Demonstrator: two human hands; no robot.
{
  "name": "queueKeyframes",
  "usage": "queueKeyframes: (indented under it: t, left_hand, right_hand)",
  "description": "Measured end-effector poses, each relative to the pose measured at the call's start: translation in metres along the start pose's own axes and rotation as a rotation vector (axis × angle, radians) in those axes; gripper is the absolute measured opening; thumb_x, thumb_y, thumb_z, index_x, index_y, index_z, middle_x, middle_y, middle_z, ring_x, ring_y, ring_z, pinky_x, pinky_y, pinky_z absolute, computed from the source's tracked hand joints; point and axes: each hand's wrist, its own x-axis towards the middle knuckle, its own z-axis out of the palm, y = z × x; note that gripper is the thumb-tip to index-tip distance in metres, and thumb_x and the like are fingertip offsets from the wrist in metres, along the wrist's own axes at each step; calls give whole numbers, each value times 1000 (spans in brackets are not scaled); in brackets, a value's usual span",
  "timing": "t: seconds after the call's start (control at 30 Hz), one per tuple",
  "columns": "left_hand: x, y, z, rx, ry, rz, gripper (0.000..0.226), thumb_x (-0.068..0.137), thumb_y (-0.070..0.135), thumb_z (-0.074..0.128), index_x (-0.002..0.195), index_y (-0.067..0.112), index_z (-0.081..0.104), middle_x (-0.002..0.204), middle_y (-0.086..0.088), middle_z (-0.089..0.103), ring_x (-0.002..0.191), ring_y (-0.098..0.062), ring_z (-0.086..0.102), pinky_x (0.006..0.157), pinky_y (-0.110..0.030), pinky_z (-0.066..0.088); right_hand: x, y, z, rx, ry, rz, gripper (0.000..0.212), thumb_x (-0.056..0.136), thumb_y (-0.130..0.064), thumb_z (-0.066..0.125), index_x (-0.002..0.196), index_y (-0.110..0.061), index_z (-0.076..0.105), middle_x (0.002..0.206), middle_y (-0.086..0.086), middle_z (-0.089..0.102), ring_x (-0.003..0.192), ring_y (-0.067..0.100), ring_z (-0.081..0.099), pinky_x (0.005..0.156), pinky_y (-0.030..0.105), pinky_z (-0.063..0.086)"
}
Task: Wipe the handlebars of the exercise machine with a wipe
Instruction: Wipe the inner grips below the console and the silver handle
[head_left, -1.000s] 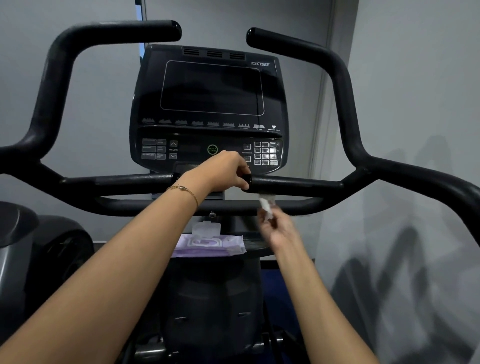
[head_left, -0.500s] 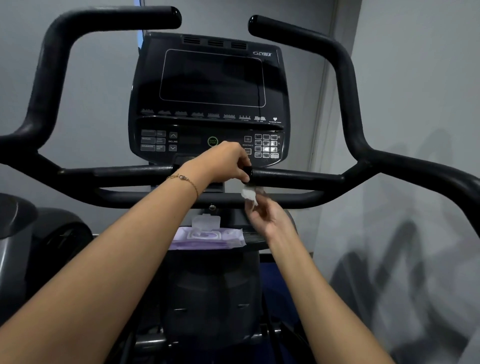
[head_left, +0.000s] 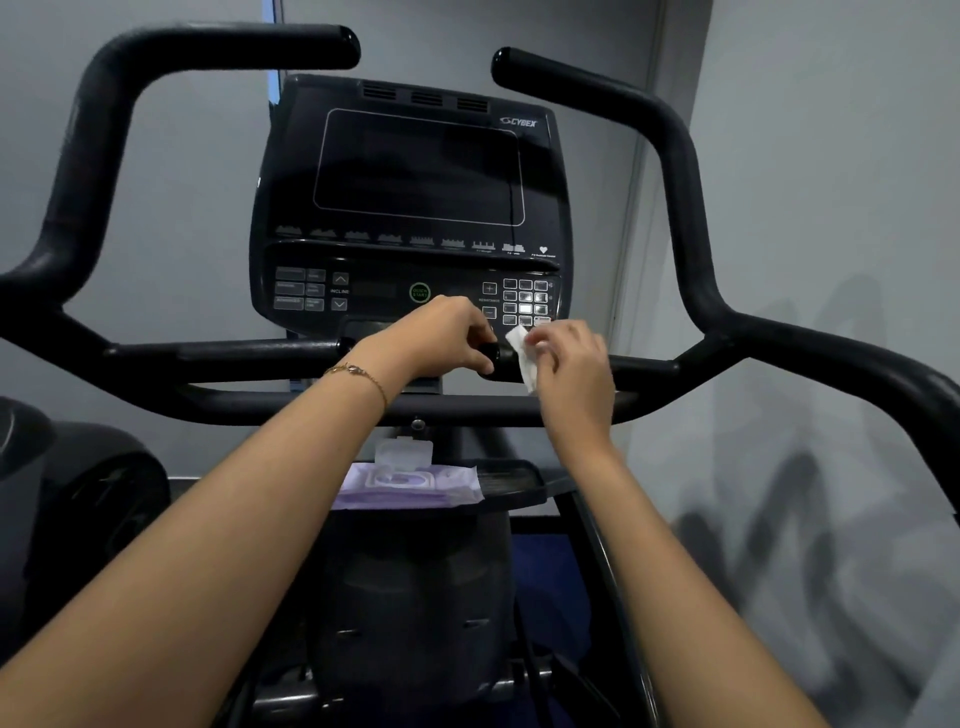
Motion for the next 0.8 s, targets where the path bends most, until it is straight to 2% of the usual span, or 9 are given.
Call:
queueKeyframes:
  t: [0.07, 0.2, 0.3, 0.4, 0.53, 0.6, 0.67, 0.8]
  left_hand:
    - [0, 0, 0, -9, 3, 3, 35, 79, 20, 74, 112, 12, 67, 103, -3, 67, 94, -14, 60, 88, -31, 50]
    - [1, -2, 0, -9, 7, 10, 37, 78, 21, 75, 112, 10, 66, 104, -3, 67, 94, -13, 60, 88, -29, 50]
    - [1, -2, 1, -20, 7, 3, 35, 78, 20, 75, 111, 12, 67, 102, -2, 68, 90, -10, 59, 86, -26, 49]
    - [2, -3, 2, -29, 6, 3, 33, 77, 19, 75, 108, 12, 69, 99, -3, 69, 89, -11, 60, 85, -26, 48]
    - [2, -3, 0, -44, 4, -8, 32, 77, 18, 76, 107, 12, 69, 98, -2, 68, 90, -12, 60, 85, -26, 48]
    - [1, -2, -1, -45, -4, -3, 29, 76, 18, 76, 104, 11, 70, 97, -3, 69, 88, -13, 62, 85, -29, 50]
    - [0, -3, 1, -51, 1, 9, 27, 76, 19, 76, 101, 11, 71, 96, -3, 70, 89, -15, 64, 86, -33, 52]
    - [0, -3, 2, -52, 9, -11, 33, 78, 18, 75, 109, 12, 67, 101, -2, 68, 94, -13, 62, 89, -28, 50]
  right_hand:
    - [-5, 5, 4, -138, 37, -71, 18, 88, -9, 55, 98, -12, 70, 107, 5, 58, 98, 21, 48, 74, 29, 46]
    - [-7, 2, 4, -122, -50, -132, 21, 88, -23, 61, 101, -8, 70, 102, 7, 53, 94, 20, 47, 76, 28, 44]
    - [-2, -1, -3, -24, -156, -142, 22, 92, -15, 56, 107, -4, 68, 98, 2, 50, 88, 16, 53, 76, 20, 44]
    - [-7, 9, -7, -82, -120, -236, 20, 89, -5, 57, 106, 0, 67, 90, 8, 54, 82, 20, 54, 70, 24, 44]
    - [-3, 8, -2, -100, -40, -114, 25, 90, 0, 52, 111, 2, 65, 93, 11, 54, 89, 23, 52, 75, 25, 41]
    - [-11, -5, 7, -87, -28, -194, 24, 87, 4, 54, 108, 4, 66, 89, 14, 55, 84, 25, 52, 70, 27, 43]
    - [-27, -6, 14, -96, -46, -262, 25, 85, 5, 58, 107, 1, 67, 85, 12, 55, 79, 22, 52, 67, 23, 43]
    - [-31, 15, 2, -1, 39, -106, 26, 87, 3, 56, 110, -2, 67, 88, 9, 55, 82, 25, 56, 75, 14, 37]
